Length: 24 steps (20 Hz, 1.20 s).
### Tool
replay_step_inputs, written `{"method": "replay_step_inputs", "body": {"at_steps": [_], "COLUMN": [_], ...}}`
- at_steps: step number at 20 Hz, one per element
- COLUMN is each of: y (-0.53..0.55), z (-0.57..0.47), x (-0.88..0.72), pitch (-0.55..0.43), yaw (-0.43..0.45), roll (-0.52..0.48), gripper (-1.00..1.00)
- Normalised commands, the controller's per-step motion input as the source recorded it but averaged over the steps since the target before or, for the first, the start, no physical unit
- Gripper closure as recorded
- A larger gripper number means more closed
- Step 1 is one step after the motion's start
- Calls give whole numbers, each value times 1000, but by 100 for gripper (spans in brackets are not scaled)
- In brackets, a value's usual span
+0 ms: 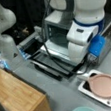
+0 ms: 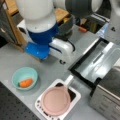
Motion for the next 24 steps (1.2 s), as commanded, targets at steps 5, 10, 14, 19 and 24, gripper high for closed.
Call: {"method": "replay_step_inputs", "body": {"at_steps": [5, 10, 14, 19, 24], "y": [42, 10, -24, -75, -41], "z": [-143, -175, -139, -64, -81], "x": [-632, -426, -303, -197, -96], "pitch": [-277, -286, -228, -158, -143], "yaw": [-118, -127, -63, 31, 35], "roll": [-86, -63, -57, -49, -51], "gripper": [-100, -100, -100, -100, -100]}}
